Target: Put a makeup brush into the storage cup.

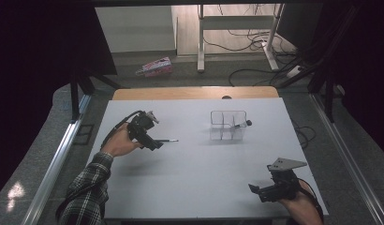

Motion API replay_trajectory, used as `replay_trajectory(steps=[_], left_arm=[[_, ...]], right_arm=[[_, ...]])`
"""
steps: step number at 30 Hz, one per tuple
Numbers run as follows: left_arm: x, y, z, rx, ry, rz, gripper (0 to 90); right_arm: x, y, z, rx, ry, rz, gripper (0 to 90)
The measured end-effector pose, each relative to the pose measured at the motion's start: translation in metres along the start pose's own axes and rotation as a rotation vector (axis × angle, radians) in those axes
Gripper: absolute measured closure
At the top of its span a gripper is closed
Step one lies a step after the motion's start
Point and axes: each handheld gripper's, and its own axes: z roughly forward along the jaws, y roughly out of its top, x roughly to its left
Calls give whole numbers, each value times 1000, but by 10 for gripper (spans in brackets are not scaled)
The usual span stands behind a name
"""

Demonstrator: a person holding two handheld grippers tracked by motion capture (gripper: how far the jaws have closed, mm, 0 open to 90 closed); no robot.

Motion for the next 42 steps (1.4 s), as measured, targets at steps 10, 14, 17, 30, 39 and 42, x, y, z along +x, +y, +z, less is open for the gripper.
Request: replay_trajectory(steps=[10, 14, 17, 30, 39, 42], left_arm=[[7, 12, 11, 13, -9, 5, 28], [9, 17, 14, 19, -2, 3, 26], [10, 20, 16, 16, -7, 1, 36], [11, 18, 31, 51, -9, 16, 70], [15, 13, 41, 65, -25, 15, 116], [15, 13, 46, 73, -32, 21, 140]], right_arm=[[0, 0, 0, 0, 4, -1, 0], [0, 0, 0, -1, 5, -1, 0], [0, 0, 0, -1, 6, -1, 0], [0, 0, 1, 1, 8, -4, 0], [0, 0, 1, 1, 7, -7, 0], [1, -1, 1, 2, 7, -9, 0]])
